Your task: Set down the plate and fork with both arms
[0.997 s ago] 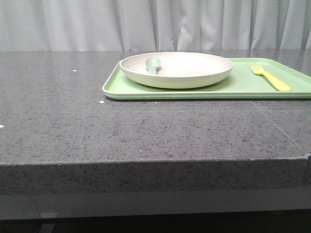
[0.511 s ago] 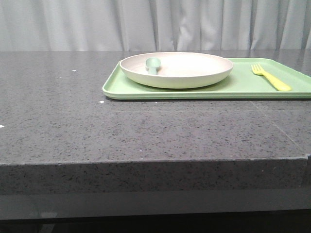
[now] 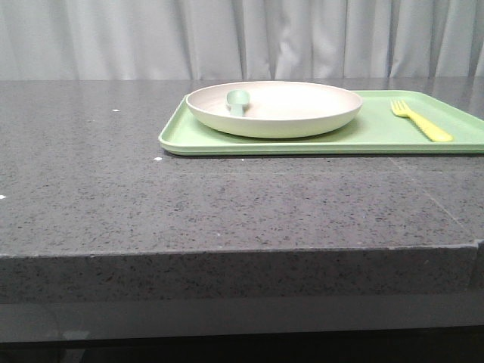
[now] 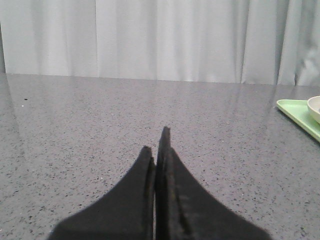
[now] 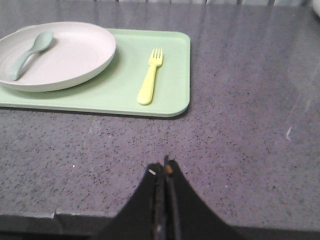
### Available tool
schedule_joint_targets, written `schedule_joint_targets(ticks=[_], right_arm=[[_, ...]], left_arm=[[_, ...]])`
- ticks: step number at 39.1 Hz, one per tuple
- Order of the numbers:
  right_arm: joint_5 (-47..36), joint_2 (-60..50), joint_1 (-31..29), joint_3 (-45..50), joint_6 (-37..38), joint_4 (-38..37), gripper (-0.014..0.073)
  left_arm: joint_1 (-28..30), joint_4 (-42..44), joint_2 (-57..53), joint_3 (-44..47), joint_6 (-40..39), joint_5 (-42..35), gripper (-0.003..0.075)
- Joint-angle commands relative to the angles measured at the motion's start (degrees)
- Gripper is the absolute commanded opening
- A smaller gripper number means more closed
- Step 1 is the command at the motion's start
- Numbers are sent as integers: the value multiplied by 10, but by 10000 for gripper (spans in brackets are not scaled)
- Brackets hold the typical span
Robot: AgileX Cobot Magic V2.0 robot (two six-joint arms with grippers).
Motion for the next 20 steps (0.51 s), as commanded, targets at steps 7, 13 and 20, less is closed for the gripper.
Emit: schedule_joint_targets(ticks=[7,13,20], right_arm=[[-238,-92,-31,157,-4,-5,-67],[-275,-106,-33,200,-4,-5,-67],[-363,-106,-29,238,-4,-5,-67]], left_arm=[[-4,-4,-12,1,-7,-47,-18],[-4,-4,-12,1,-7,-47,-18],[-4,-4,-12,1,-7,-47,-18]])
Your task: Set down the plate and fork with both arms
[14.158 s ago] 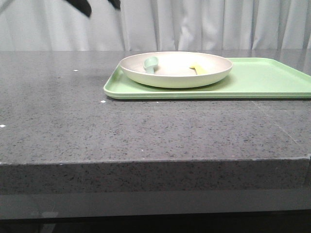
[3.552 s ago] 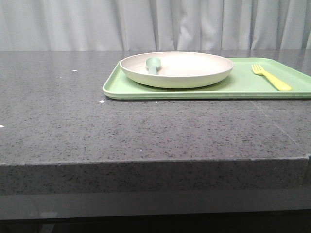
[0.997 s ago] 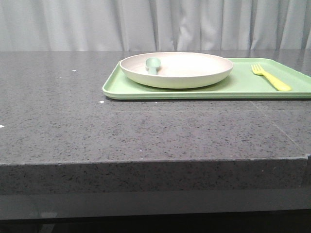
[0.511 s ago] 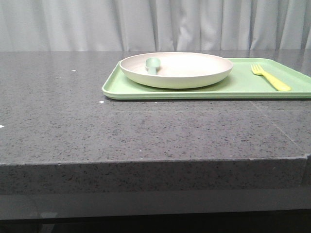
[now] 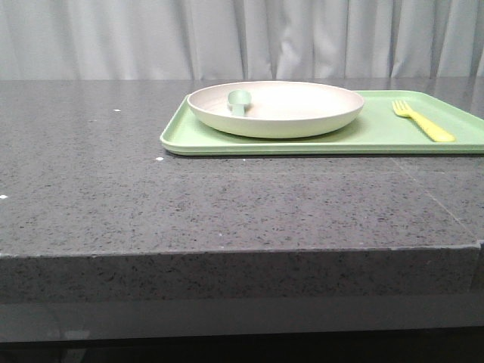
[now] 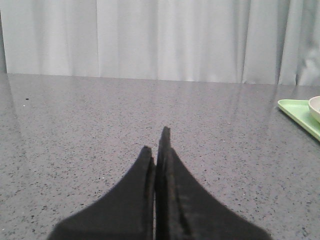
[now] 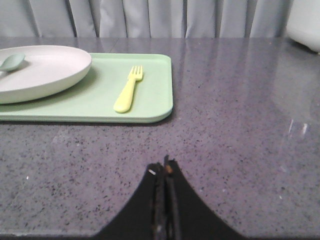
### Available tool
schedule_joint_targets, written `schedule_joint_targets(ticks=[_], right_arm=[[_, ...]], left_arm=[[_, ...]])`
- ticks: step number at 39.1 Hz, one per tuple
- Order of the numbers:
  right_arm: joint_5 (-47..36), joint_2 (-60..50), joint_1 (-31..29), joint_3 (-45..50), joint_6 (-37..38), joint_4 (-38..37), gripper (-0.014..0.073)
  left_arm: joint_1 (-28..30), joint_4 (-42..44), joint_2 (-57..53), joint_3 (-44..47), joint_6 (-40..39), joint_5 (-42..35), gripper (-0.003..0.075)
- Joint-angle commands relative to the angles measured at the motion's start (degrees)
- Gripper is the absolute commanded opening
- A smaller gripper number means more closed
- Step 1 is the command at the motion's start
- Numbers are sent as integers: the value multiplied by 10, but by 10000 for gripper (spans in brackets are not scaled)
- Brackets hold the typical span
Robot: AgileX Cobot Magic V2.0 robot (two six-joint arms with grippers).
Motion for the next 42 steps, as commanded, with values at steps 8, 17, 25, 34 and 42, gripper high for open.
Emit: schedule_joint_targets(ticks=[8,17,25,34,42], right_arm=[[-126,-11,12,14,-4,-5,-67],[-126,-11,21,14,-4,-5,-67],[-126,-11,21,14,-4,-5,-67],[-126,-10,22,14,-4,-5,-67],[-126,-10,22,14,-4,-5,-67]], left_arm=[[-4,-4,-12,1,-7,-47,-18],[-4,-4,-12,1,-7,-47,-18],[-4,-4,-12,1,-7,-47,-18],[-4,-4,-12,1,-7,-47,-18],[-4,-4,-12,1,-7,-47,-18]])
